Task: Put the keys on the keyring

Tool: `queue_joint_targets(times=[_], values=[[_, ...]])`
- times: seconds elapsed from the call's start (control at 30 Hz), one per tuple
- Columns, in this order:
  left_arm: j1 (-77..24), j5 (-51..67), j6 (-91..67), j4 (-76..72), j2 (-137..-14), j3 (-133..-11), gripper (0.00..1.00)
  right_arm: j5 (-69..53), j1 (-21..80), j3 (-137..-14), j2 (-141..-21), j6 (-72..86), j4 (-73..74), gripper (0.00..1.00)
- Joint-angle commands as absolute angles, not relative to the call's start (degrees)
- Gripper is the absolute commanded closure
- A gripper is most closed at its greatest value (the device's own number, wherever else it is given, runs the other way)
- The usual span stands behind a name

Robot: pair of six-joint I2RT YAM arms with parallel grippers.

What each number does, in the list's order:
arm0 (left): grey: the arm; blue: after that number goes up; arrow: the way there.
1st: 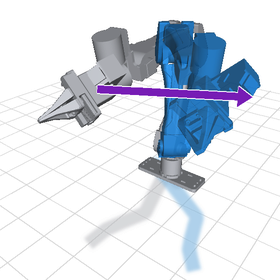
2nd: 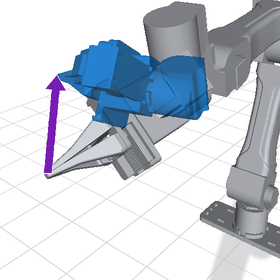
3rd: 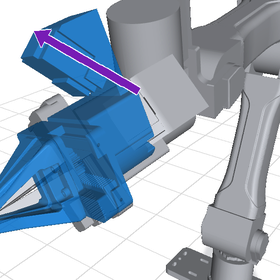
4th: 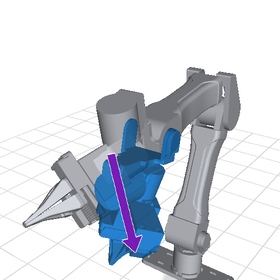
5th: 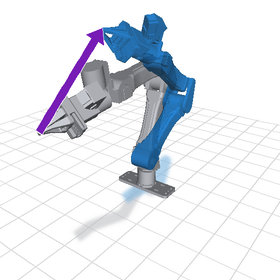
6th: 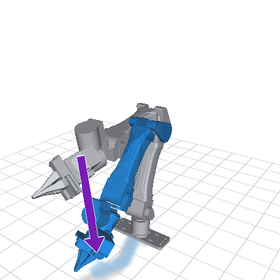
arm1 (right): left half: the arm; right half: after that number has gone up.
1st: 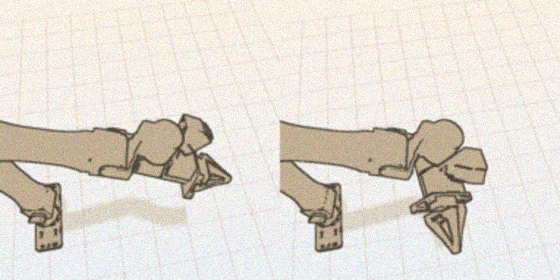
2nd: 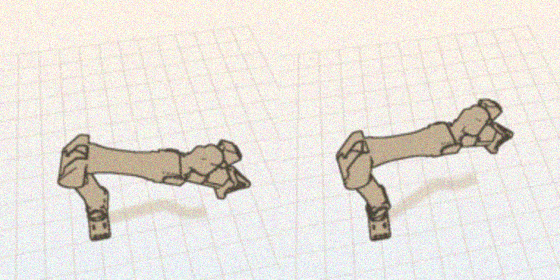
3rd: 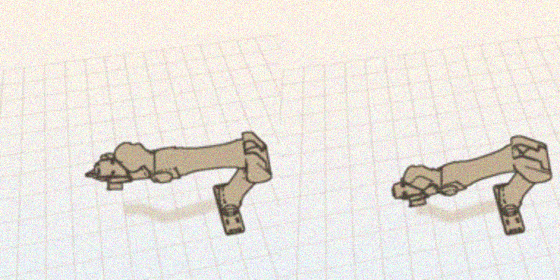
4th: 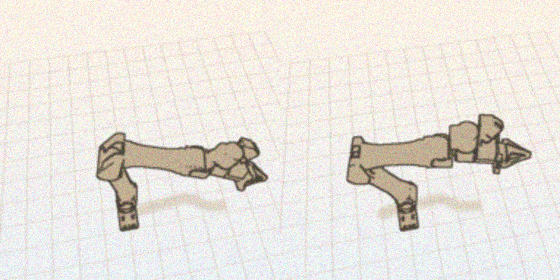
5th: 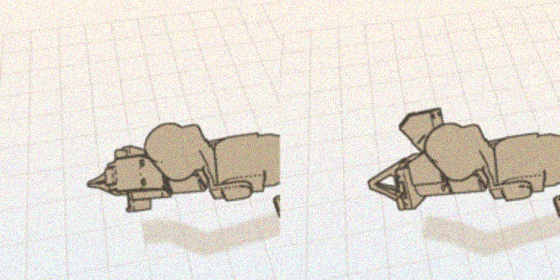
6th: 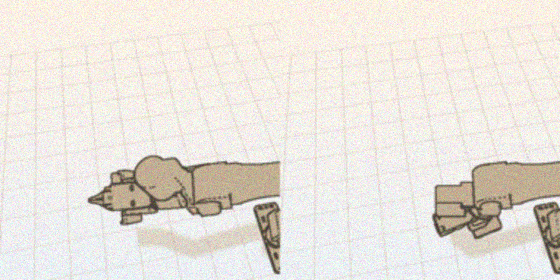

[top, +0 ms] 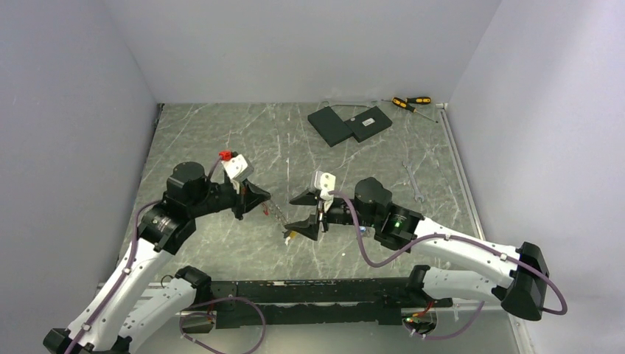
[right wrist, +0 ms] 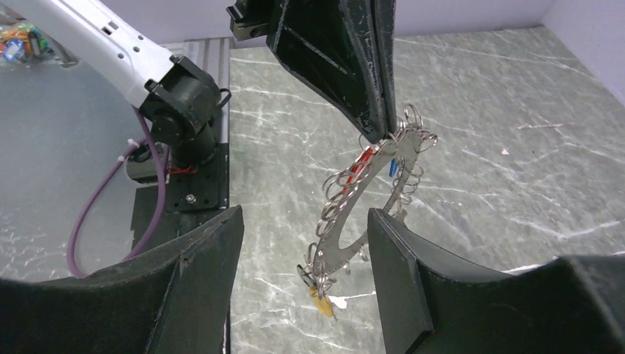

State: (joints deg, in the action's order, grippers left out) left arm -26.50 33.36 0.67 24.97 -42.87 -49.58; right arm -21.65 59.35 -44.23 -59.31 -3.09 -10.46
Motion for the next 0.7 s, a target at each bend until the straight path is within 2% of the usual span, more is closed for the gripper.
queue_joint_targets(times=[0.0,0.27,0.47,0.67], values=[[-26.63,40.90,2.99,18.39,-40.91,-48.63,1.00,-27.09,57.82,-47.49,-59.84,-4.96,-10.02,0.35],[-26.62,45.58,3.09,17.73,-38.99,-47.44,1.00,-33.39,54.38,-50.09,-61.48,-5.34,-9.06,0.41],[-26.63,48.48,3.18,17.57,-39.16,-47.29,1.00,-33.77,54.14,-52.46,-63.81,-5.80,-8.07,0.59],[-26.63,50.74,2.95,16.88,-39.16,-47.09,1.00,-34.27,53.69,-53.29,-65.04,-6.15,-8.35,0.60]])
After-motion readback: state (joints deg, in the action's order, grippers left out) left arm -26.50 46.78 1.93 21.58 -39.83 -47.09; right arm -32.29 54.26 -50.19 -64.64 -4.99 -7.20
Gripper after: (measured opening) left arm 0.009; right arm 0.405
